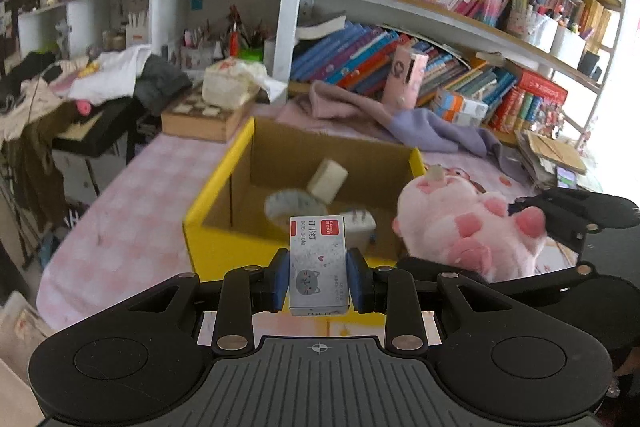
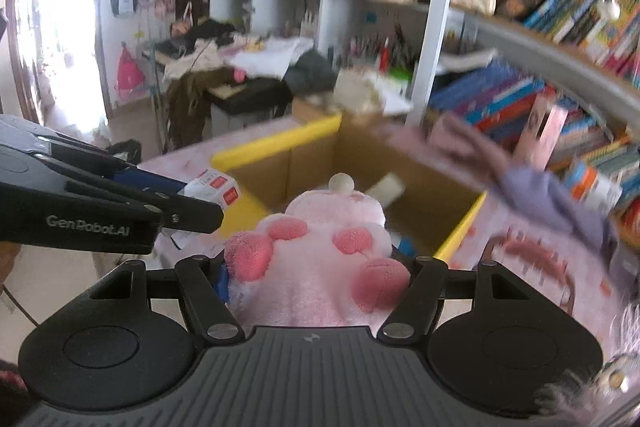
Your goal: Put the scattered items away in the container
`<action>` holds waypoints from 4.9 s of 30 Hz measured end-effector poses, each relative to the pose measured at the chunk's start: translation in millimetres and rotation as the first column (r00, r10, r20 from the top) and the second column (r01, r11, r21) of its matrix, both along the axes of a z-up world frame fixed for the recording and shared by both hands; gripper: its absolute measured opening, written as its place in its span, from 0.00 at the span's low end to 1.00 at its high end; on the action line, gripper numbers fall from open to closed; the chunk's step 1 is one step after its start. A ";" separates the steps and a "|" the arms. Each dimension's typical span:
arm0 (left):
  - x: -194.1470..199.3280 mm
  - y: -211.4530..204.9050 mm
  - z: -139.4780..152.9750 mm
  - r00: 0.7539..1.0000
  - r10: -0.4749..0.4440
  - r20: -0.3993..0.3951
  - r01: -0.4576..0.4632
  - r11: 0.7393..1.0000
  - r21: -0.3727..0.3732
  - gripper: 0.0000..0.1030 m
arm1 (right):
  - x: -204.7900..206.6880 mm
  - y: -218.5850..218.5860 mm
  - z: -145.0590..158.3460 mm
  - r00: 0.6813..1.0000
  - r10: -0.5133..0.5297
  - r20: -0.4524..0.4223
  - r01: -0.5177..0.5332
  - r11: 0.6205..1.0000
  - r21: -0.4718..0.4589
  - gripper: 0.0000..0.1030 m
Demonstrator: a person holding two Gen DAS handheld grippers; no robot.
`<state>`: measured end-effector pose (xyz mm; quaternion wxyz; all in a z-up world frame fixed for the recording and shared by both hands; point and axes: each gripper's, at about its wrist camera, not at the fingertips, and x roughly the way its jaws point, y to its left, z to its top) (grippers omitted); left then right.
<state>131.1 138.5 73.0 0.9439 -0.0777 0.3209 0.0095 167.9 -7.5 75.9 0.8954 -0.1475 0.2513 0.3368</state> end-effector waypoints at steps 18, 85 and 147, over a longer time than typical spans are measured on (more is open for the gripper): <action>174.3 6.6 -51.6 0.982 -0.031 -0.188 0.050 0.994 0.093 0.28 | 152.2 38.0 -46.6 0.994 -0.104 -0.025 0.100 0.985 -0.141 0.67; -107.0 -92.5 -51.8 0.997 -0.067 -0.028 0.071 0.981 0.183 0.97 | -142.8 -131.7 -49.8 0.798 -0.599 -0.061 0.601 0.799 0.010 0.91; -90.6 -91.9 -63.1 0.984 -0.123 -0.125 0.142 0.978 0.153 1.00 | -131.1 -122.9 -57.5 0.800 -0.587 -0.126 0.587 0.809 -0.037 1.00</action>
